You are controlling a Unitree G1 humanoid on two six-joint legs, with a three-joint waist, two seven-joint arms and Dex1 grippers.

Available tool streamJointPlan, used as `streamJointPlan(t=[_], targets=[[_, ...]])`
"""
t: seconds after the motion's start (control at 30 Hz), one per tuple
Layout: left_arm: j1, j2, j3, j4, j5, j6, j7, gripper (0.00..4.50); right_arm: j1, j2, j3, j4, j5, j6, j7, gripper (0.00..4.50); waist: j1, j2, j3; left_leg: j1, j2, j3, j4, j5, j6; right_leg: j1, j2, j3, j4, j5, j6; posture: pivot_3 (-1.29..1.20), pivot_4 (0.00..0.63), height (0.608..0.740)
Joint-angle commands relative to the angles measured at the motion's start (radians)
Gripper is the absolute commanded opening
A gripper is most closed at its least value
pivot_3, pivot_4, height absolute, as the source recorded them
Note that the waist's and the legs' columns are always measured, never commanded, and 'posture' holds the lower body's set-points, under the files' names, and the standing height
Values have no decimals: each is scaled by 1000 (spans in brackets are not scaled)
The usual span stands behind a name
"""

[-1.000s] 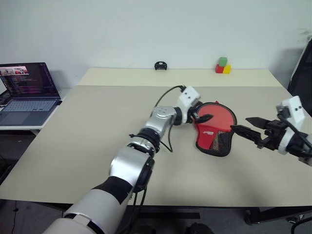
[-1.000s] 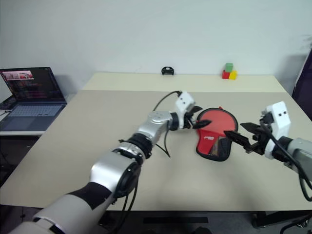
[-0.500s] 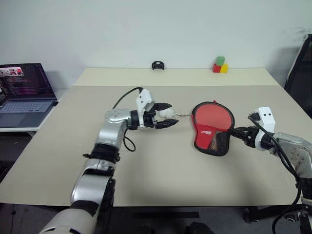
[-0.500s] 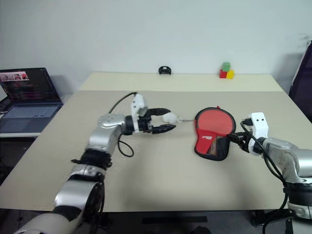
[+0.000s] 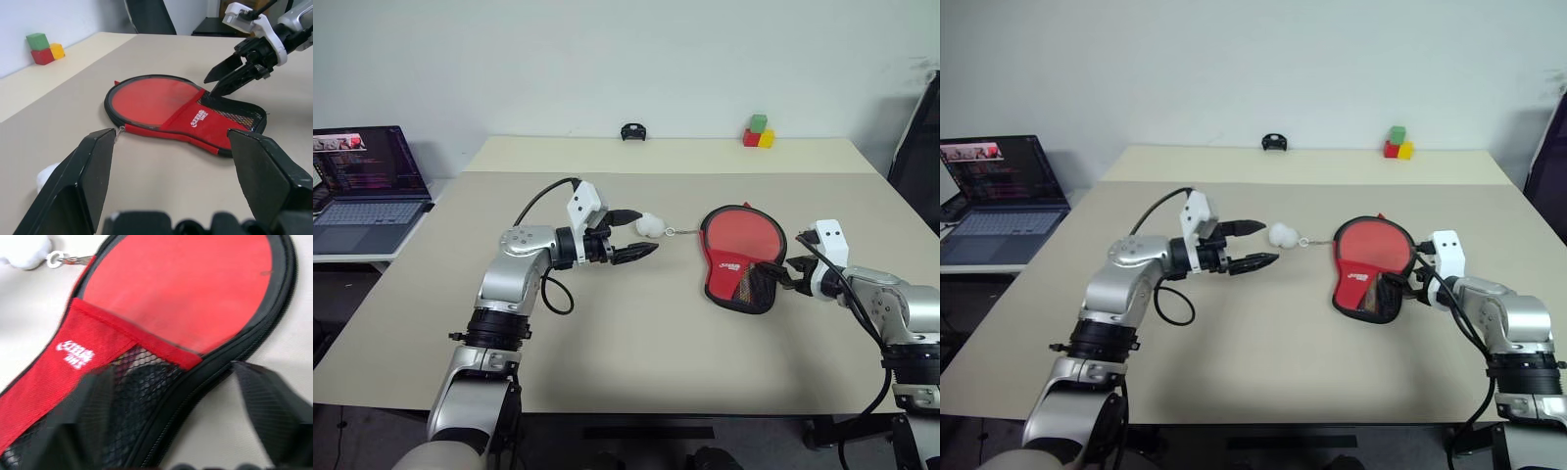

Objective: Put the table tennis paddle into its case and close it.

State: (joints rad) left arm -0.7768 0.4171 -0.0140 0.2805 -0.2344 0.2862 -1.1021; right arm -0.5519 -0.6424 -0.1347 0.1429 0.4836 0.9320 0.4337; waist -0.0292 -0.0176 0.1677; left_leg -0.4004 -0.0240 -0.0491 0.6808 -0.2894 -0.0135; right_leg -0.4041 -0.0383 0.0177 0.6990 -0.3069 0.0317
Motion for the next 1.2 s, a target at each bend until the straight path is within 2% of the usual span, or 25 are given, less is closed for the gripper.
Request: streamJointPlan(t=[0.03,0.9,1.0,1.2], targets=[[-9,15,2,-47,-17,-3,13,3992,-31,12,-18,13,-28,-35,-7,4453,0,0,0,0,0,0,0,0,0,0,0,0,0,0,0,0,150,740],[-6,44,-13,-28,-12,-29,23,3992,-93,132,58,175,-123,-23,84,4453,-22,-2,-3,2,1,1,0,0,0,0,0,1,1,0,0,0,150,740],[6,52,-11,-39,-13,-25,26,3992,-101,140,62,188,-132,-27,88,3855,-27,-3,-4,2,1,1,0,0,0,0,0,1,2,1,-1,0,150,740],[34,74,-6,-55,-16,-17,30,3992,-102,161,50,198,-140,-21,93,1879,-29,-3,-4,3,1,1,0,0,0,0,1,1,4,1,-1,0,150,740]])
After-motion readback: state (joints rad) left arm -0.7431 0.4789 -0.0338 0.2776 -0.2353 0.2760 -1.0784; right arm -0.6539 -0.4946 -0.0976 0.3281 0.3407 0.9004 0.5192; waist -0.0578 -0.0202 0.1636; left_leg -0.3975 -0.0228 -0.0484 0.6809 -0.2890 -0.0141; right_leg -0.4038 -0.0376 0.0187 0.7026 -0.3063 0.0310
